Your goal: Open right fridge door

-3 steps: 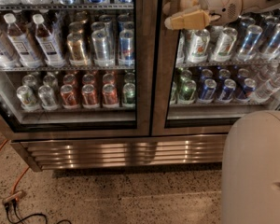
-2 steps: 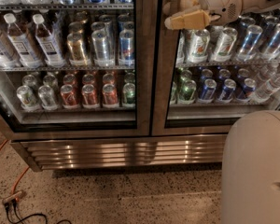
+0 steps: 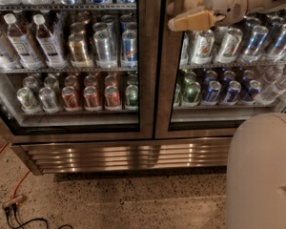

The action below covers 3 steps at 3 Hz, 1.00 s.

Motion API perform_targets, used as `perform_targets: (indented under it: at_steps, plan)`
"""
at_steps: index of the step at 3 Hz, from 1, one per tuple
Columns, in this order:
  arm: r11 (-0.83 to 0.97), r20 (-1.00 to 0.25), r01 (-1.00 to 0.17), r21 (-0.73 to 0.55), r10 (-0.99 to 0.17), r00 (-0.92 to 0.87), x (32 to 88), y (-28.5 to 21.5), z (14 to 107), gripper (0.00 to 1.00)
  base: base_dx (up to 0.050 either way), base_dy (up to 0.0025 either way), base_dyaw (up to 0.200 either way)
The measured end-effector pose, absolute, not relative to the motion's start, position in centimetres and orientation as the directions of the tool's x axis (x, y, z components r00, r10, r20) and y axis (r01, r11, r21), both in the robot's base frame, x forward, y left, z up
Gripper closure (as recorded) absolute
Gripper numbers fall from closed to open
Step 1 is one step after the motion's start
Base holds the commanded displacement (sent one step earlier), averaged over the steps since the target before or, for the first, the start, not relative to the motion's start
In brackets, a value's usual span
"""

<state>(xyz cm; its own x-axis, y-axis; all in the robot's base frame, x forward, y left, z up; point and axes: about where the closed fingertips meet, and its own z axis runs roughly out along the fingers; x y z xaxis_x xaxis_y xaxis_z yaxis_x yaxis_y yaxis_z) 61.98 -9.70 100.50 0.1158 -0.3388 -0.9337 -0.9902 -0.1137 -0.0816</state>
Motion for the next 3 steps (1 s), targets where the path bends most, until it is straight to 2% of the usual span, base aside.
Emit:
perform_targets:
  at_steps: [1, 2, 3]
  plan:
    - [-0.114, -0.934, -0.990, -0.082, -0.339, 0.116, 61.97, -9.70, 100.50, 1.00, 0.000, 0.00000, 0.000]
    - [-0.114, -0.934, -0.990, -0.082, -0.339, 0.116, 61.98, -9.70, 100.49, 0.99, 0.000, 0.00000, 0.000]
    - [-0.114, -0.934, -0.990, -0.082, -0.339, 0.116, 61.98, -9.70, 100.49, 0.80, 0.000, 0.00000, 0.000]
